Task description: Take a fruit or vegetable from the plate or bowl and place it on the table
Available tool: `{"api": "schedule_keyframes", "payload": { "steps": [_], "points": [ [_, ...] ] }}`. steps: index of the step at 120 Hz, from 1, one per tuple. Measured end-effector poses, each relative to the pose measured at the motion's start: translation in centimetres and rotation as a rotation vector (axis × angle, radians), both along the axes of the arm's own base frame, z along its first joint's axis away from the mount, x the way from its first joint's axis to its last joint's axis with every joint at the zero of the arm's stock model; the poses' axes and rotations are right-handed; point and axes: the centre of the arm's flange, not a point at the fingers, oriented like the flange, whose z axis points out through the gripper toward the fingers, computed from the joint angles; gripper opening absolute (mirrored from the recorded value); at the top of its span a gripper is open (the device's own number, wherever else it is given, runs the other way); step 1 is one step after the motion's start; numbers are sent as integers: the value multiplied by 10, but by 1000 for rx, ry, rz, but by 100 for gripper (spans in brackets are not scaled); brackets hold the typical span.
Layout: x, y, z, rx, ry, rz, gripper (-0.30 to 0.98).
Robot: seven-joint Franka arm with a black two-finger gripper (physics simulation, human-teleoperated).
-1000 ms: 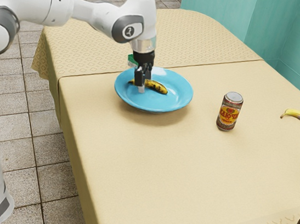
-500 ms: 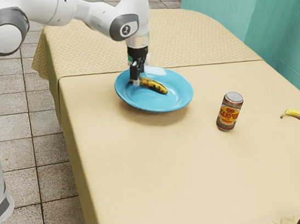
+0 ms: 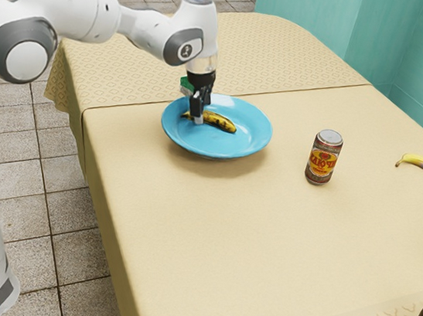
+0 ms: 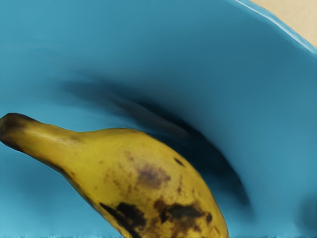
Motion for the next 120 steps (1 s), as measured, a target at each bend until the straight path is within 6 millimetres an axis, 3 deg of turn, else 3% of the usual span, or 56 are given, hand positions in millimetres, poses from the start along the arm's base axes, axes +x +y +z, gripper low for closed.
{"api": "schedule_keyframes", "payload": {
  "steps": [64,93,120],
  "points": [
    [7,4,-14,24,-10,-26,66],
    [9,1,-14,11,-24,-26,33],
    [12,-1,-18,-15,-35,-14,21]
  ]
}}
